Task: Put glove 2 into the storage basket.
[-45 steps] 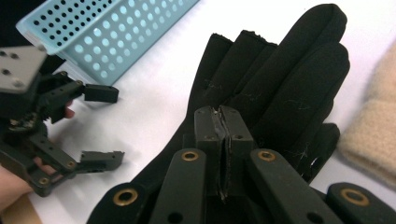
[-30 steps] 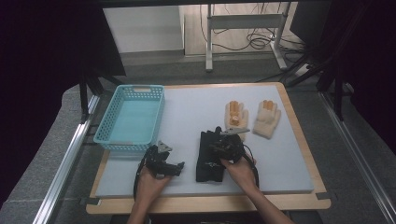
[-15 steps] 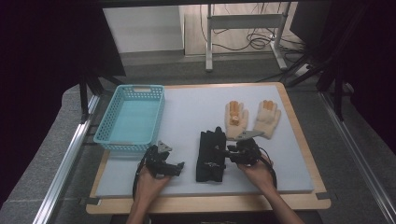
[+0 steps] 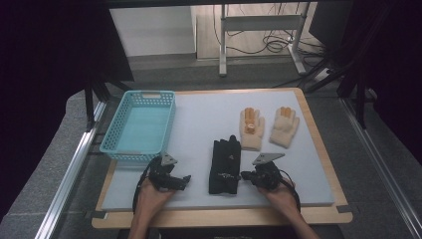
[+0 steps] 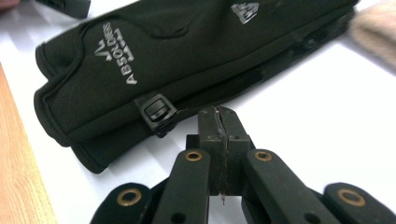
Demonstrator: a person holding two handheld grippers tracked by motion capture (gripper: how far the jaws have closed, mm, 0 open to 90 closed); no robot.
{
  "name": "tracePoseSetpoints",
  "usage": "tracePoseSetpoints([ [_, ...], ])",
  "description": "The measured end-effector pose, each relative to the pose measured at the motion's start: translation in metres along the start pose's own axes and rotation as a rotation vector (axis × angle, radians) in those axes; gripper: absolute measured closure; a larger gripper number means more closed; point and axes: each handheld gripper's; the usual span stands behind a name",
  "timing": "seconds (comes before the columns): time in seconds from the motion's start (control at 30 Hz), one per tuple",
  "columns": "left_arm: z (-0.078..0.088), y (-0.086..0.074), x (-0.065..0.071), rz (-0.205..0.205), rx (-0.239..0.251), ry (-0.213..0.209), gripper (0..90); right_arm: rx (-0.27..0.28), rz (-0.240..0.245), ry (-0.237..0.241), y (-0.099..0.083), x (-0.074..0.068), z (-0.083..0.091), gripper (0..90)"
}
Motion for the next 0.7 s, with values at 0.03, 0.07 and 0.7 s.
tracePoseSetpoints([
  [0.03,0.0,0.0,0.0,-0.002,0.002,-0.003,2.0,-0.002,0.006,0.0,0.0,-0.001,-0.002,88.5],
  [0.07,0.001,-0.001,-0.001,-0.005,0.002,-0.003,2.3,0.002,0.003,0.005,0.0,-0.003,-0.002,88.5],
  [0.7,0.006,-0.005,-0.015,-0.024,-0.005,-0.021,2.3,-0.001,0.075,0.027,0.025,-0.025,-0.04,88.3],
])
Point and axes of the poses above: each handheld gripper's, and its own axes: z roughly backward along the jaws, y roughly out of its top, x roughly to its right, and after that the axes turned 4 degrees about x, right-handed
